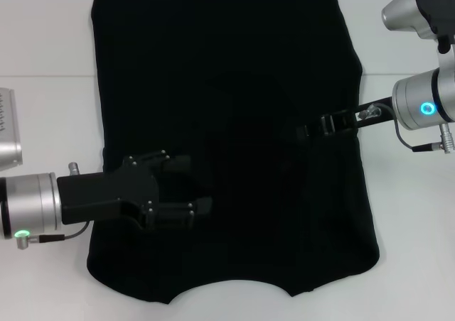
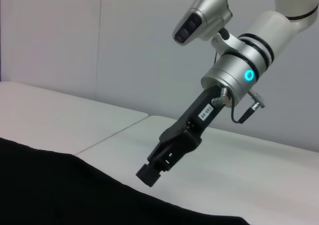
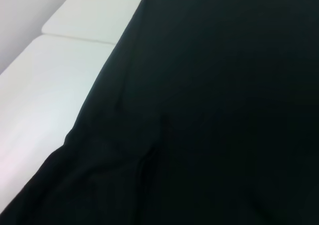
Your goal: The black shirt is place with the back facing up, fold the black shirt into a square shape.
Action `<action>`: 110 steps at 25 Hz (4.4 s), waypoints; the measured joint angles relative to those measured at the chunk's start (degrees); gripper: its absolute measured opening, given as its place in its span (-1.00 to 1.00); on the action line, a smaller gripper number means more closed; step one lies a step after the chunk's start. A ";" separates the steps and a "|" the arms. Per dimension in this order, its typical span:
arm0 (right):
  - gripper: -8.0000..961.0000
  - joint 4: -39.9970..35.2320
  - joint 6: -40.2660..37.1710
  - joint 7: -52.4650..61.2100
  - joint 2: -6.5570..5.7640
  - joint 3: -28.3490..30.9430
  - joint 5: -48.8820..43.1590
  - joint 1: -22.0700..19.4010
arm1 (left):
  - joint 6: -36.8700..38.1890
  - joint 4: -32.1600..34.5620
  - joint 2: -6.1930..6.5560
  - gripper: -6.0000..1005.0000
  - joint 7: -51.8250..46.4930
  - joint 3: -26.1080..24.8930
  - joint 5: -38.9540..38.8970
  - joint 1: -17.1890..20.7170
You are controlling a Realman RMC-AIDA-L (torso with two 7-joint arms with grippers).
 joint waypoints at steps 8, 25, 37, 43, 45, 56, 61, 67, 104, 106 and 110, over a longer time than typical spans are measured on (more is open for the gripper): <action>-0.42 -1.92 -1.32 3.19 -1.34 1.08 0.29 -2.64 | -1.61 0.10 0.03 0.75 -1.29 -0.27 0.11 0.07; 0.94 -1.81 -12.15 -12.11 -2.22 6.79 19.51 -14.60 | 3.89 12.30 1.07 0.75 -13.31 -5.19 13.42 4.87; 0.93 -1.43 -10.78 -12.01 -1.34 7.95 20.13 -13.84 | -1.07 15.14 -0.57 0.75 -1.68 -5.75 14.09 8.29; 0.93 -0.92 -9.24 -11.53 -1.33 8.06 20.28 -12.88 | -0.35 14.40 -0.85 0.75 8.04 -5.87 12.02 9.56; 0.93 -0.61 -9.15 -11.48 -1.31 8.28 20.30 -12.57 | -0.01 14.08 -0.89 0.75 9.35 -5.86 11.93 9.61; 0.93 -0.26 -7.76 -11.47 -1.33 9.42 20.32 -12.13 | -0.62 12.17 -0.94 0.72 14.02 -4.95 12.22 9.41; 0.93 -0.27 -7.77 -11.48 -1.49 9.42 20.51 -12.07 | -3.83 11.82 -0.98 0.68 14.06 -2.91 12.52 9.34; 0.93 -0.29 -7.83 -11.48 -1.59 9.42 21.12 -12.07 | -6.05 11.77 -1.03 0.64 13.82 -2.02 13.04 9.16; 0.70 -0.31 -7.78 -11.48 -2.05 10.21 21.18 -12.16 | -5.75 12.00 -0.85 -0.87 9.39 -3.33 13.77 8.70; 0.69 -0.31 -8.09 -11.48 -2.05 10.20 21.14 -12.37 | -5.24 11.75 -0.81 -0.95 9.06 -5.10 13.55 8.80; 0.68 -0.10 -8.72 -11.26 -2.46 10.06 20.83 -13.07 | -3.94 10.03 -0.55 -0.99 8.94 -9.82 13.00 8.94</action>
